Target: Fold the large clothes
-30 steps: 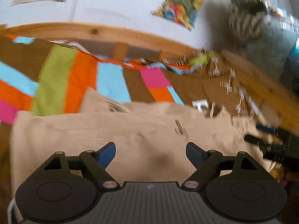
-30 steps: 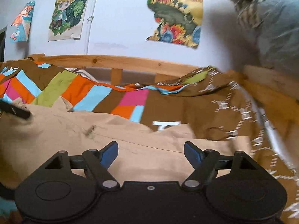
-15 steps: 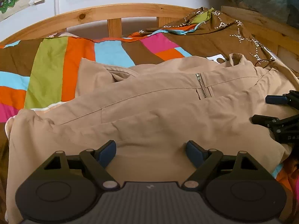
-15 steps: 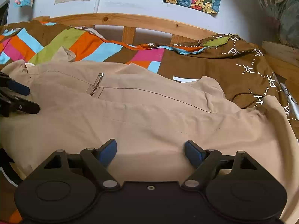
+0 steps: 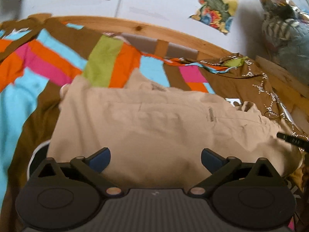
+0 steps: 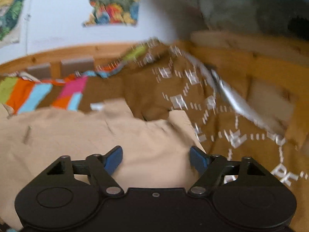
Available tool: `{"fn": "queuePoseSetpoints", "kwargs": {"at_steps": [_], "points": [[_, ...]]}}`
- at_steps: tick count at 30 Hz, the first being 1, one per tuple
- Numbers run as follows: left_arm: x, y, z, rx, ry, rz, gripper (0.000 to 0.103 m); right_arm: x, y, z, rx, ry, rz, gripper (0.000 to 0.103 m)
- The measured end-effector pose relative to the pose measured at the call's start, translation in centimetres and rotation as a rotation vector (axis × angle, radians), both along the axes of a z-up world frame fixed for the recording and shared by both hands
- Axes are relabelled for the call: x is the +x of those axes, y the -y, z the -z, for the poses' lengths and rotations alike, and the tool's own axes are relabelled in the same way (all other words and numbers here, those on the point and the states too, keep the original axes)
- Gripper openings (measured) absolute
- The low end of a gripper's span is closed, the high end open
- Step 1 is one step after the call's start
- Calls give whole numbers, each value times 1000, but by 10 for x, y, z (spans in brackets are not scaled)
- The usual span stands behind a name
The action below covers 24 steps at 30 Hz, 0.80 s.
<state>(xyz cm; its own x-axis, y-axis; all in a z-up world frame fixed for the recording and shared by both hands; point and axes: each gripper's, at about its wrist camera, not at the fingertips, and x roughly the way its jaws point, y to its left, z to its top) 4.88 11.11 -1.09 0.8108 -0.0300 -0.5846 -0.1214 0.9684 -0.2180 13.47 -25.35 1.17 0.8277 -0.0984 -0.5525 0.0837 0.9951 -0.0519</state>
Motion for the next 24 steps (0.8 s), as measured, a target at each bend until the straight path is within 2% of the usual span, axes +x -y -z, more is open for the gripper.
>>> {"fn": "queuePoseSetpoints", "kwargs": {"at_steps": [1,5,13,19,24], "points": [[-2,-1,1,0,-10,-14,102,2,2,8,-8,-28,-4,76],[-4,-8,6,-30,-69,-57,102,-1,-8,25,-103,-5,-41,80],[-22,-15,-2,-148,-139,-192,102,-7,-7,24,-90,11,-54,89],[-33,-15,-6,-137,-156,-215,102,-10,-12,20,-88,15,-45,90],[-30,-15,-3,-155,-174,-218,102,-20,-26,4,-76,71,-80,93]]}}
